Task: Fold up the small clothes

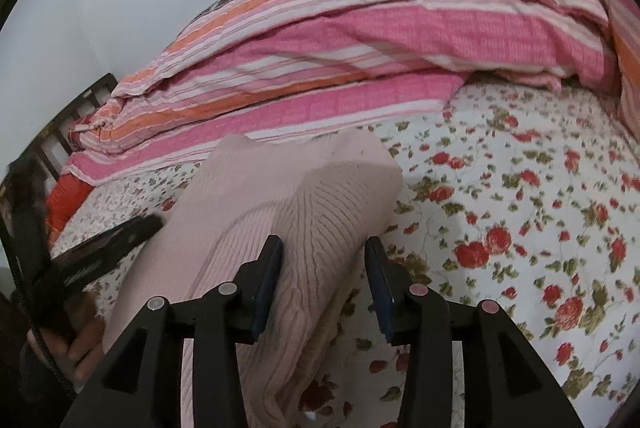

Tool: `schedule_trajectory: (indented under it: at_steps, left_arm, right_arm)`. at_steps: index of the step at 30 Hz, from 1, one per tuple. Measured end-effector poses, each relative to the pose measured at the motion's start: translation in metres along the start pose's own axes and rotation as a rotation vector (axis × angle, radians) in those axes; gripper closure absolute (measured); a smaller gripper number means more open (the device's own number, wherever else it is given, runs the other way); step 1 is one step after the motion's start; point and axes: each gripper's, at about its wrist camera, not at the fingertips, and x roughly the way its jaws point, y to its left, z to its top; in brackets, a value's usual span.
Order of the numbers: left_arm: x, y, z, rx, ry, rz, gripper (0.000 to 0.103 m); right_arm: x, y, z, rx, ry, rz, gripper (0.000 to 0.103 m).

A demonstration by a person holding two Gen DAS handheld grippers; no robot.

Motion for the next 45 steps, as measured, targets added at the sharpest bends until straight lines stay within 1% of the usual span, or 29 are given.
schedule_trajectory:
  at_steps: [2, 7, 8, 10, 12, 15, 16, 19, 20, 23, 26, 28, 30, 35, 39, 45]
  left_arm:
    - [-0.01, -0.002, -0.008, 0.008, -0.009, 0.0, 0.046]
    - [-0.022, -0.006, -0.023, 0.038, -0.044, 0.003, 0.044]
    - [-0.024, -0.005, -0.025, 0.042, -0.054, -0.008, 0.044]
    - [-0.026, -0.002, -0.027, 0.036, -0.064, -0.036, 0.044]
    - [-0.026, 0.002, -0.027, 0.022, -0.067, -0.062, 0.044]
    - [-0.027, 0.003, -0.026, 0.025, -0.07, -0.095, 0.044]
    - [-0.027, 0.002, -0.025, 0.03, -0.072, -0.103, 0.044]
    - [-0.024, -0.007, -0.023, 0.047, -0.07, -0.114, 0.044]
    - [-0.022, -0.01, -0.023, 0.053, -0.069, -0.115, 0.044]
    - [-0.017, -0.016, -0.024, 0.061, -0.055, -0.083, 0.042]
    - [-0.014, -0.015, -0.026, 0.052, -0.05, -0.079, 0.041]
    - [-0.013, -0.014, -0.027, 0.048, -0.05, -0.074, 0.04]
    - [-0.013, -0.013, -0.028, 0.047, -0.05, -0.07, 0.038]
    - [-0.012, -0.016, -0.031, 0.061, -0.055, -0.054, 0.037]
    - [-0.013, -0.019, -0.033, 0.073, -0.063, -0.038, 0.037]
    - [-0.016, -0.021, -0.035, 0.08, -0.069, -0.026, 0.037]
  right_arm:
    - [0.0, -0.003, 0.0, 0.027, -0.005, 0.008, 0.062]
    - [0.01, -0.01, -0.003, 0.084, 0.015, 0.025, 0.063]
    - [0.011, -0.009, -0.004, 0.084, 0.011, 0.039, 0.066]
    - [0.007, -0.004, -0.005, 0.054, -0.01, 0.035, 0.079]
    - [0.0, 0.001, -0.007, 0.014, -0.031, 0.053, 0.085]
    - [-0.014, -0.006, -0.007, 0.044, -0.056, 0.136, 0.087]
    - [-0.015, -0.01, -0.008, 0.054, -0.063, 0.141, 0.087]
    - [0.003, -0.019, -0.011, 0.092, 0.002, 0.091, 0.087]
    - [0.009, -0.02, -0.013, 0.102, 0.024, 0.07, 0.087]
    - [0.004, -0.013, -0.012, 0.051, 0.008, 0.037, 0.084]
    - [-0.003, -0.004, -0.011, -0.006, -0.014, 0.0, 0.079]
    - [-0.009, -0.002, -0.012, -0.018, -0.032, -0.004, 0.072]
    - [-0.013, -0.001, -0.014, -0.027, -0.05, -0.014, 0.071]
    - [-0.004, -0.002, -0.021, -0.047, -0.033, -0.064, 0.069]
    - [-0.004, -0.002, -0.025, -0.064, -0.04, -0.102, 0.063]
    - [-0.008, -0.003, -0.031, -0.047, -0.053, -0.105, 0.061]
